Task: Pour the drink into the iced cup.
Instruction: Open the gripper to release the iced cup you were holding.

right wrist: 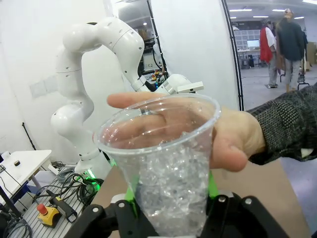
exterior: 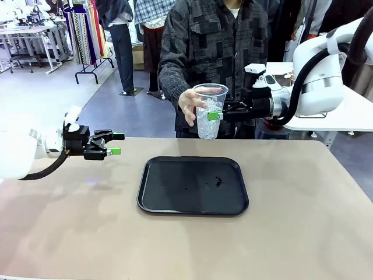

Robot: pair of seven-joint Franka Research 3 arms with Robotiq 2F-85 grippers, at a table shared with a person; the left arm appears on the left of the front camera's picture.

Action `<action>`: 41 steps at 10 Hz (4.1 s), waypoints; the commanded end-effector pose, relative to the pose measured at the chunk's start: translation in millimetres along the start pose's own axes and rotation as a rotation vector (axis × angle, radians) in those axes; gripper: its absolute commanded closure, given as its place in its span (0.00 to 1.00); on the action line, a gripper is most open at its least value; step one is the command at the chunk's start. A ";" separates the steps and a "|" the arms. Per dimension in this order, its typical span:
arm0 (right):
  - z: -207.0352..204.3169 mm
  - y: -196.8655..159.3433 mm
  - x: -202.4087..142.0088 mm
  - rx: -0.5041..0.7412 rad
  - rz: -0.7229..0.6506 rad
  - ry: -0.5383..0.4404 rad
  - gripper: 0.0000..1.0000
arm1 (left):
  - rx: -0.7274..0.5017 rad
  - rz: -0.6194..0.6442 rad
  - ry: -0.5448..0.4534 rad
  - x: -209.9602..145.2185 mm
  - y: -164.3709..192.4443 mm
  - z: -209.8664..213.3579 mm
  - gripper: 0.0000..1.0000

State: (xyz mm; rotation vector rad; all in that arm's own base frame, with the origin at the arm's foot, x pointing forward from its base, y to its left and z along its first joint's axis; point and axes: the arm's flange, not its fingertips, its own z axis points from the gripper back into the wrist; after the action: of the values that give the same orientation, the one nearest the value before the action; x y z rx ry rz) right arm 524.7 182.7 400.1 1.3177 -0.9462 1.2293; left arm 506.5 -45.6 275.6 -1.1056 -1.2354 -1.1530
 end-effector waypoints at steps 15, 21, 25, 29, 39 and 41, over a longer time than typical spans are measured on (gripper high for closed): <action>5.0 0.0 1.2 0.011 -0.007 -0.017 0.19 | 0.003 -0.001 -0.004 2.0 -0.2 -0.2 0.00; 66.2 2.3 -1.9 -0.064 0.037 -0.019 0.00 | 0.003 -0.001 -0.004 2.0 -0.2 -0.2 0.00; 121.3 17.8 -22.6 -0.131 0.157 0.004 0.00 | 0.003 -0.001 -0.004 2.0 -0.2 -0.2 0.00; 159.7 24.5 -54.5 -0.176 0.156 -0.042 0.00 | 0.003 -0.001 -0.004 2.0 -0.2 -0.2 0.00; 179.5 15.6 -105.8 -0.199 0.087 -0.058 0.00 | 0.003 -0.001 -0.004 2.0 -0.2 -0.2 0.00; 179.5 15.6 -105.8 -0.199 0.087 -0.058 0.00 | 0.003 -0.001 -0.004 2.0 -0.2 -0.2 0.00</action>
State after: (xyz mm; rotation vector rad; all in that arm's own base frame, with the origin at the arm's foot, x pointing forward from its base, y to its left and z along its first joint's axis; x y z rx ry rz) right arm 521.2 -6.7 310.4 1.1542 -1.1442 1.1431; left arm 506.6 -45.6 275.6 -1.1054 -1.2353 -1.1532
